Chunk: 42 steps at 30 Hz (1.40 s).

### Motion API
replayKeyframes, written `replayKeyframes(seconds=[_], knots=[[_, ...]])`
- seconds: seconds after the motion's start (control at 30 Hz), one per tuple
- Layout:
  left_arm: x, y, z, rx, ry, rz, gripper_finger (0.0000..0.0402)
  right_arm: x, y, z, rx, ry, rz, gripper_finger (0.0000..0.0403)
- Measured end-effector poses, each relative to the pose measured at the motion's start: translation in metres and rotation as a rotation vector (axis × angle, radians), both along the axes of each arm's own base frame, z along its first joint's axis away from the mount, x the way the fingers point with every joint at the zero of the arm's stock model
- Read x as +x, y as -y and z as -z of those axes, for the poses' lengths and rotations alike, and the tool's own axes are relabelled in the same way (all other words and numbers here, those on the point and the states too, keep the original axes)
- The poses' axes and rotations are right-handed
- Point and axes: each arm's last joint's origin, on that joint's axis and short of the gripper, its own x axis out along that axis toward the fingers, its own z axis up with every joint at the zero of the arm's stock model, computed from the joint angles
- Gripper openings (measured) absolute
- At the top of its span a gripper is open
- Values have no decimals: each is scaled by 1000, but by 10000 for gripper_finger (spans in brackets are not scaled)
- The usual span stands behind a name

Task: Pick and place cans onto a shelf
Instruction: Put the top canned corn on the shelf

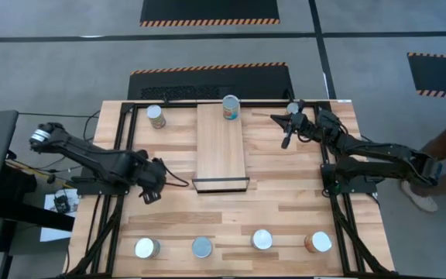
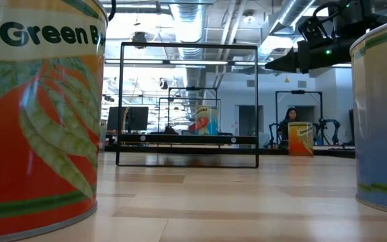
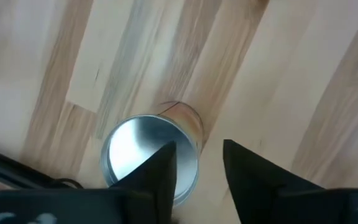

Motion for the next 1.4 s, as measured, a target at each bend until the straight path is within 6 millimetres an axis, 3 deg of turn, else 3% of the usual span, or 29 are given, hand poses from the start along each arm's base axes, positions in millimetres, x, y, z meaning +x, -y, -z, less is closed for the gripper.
replayKeyframes(seconds=[0.47, 0.83, 0.93, 1.07, 1.4], knots=[[11, 4, 19, 90, -127, 1, 127, 0, 0, 0, 4, -3, 0, 15], [5, 2, 36, 126, -177, 15, 58, 0, 0, 0, 5, -2, 0, 17], [6, 2, 29, 148, -194, 58, 29, 0, 0, 0, 5, -2, 0, 15], [16, -7, 5, 201, -122, 79, 4, 0, 0, 0, 6, -2, 1, 15], [47, -66, -66, 274, 61, 117, 0, 0, 0, 0, 18, 8, 1, 14]])
